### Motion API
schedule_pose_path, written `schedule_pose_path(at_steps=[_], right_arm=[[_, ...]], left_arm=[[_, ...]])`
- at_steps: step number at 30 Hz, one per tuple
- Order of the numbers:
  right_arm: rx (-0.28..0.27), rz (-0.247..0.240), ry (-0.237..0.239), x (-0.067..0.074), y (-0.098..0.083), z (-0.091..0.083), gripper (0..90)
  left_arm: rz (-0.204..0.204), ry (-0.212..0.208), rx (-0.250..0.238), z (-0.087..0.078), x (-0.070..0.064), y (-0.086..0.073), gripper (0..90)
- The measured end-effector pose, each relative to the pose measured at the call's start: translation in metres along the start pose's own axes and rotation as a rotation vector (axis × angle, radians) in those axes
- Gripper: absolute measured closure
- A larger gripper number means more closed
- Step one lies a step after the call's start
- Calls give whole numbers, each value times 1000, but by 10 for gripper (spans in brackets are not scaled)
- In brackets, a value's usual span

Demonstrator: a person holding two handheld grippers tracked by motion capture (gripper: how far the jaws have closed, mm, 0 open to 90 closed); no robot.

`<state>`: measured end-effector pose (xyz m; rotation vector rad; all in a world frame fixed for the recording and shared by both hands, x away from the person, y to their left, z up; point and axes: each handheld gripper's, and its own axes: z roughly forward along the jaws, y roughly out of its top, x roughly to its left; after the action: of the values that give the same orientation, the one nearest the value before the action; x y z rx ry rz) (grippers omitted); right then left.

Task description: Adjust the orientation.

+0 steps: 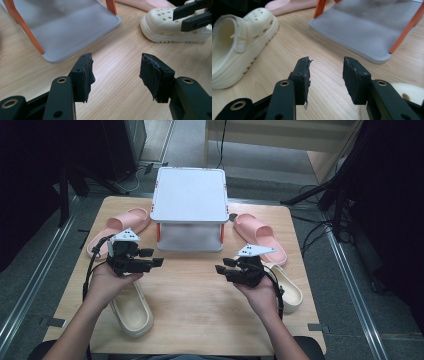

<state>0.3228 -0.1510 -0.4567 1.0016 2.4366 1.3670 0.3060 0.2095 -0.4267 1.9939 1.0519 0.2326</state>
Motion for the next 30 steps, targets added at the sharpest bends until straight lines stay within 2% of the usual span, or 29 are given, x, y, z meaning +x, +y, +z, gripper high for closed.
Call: schedule_pose_path(at_steps=[6, 12, 17, 20, 24, 30], right_arm=[[23, 13, 6, 2, -1, 2, 556], [44, -9, 2, 6, 0, 5, 554], [67, -21, 6, 11, 1, 7, 553], [76, -30, 10, 14, 2, 9, 548], [85, -40, 35, 22, 6, 13, 548], [100, -67, 63, 30, 10, 21, 555]], left_arm=[[25, 3, 19, 2, -1, -3, 421], [19, -2, 17, -1, 1, -4, 421], [29, 20, 30, -8, 5, -4, 415], [17, 16, 29, -14, 9, -6, 416], [-23, 31, 6, -26, 17, -10, 416], [-40, 53, -3, -37, 24, -15, 416]])
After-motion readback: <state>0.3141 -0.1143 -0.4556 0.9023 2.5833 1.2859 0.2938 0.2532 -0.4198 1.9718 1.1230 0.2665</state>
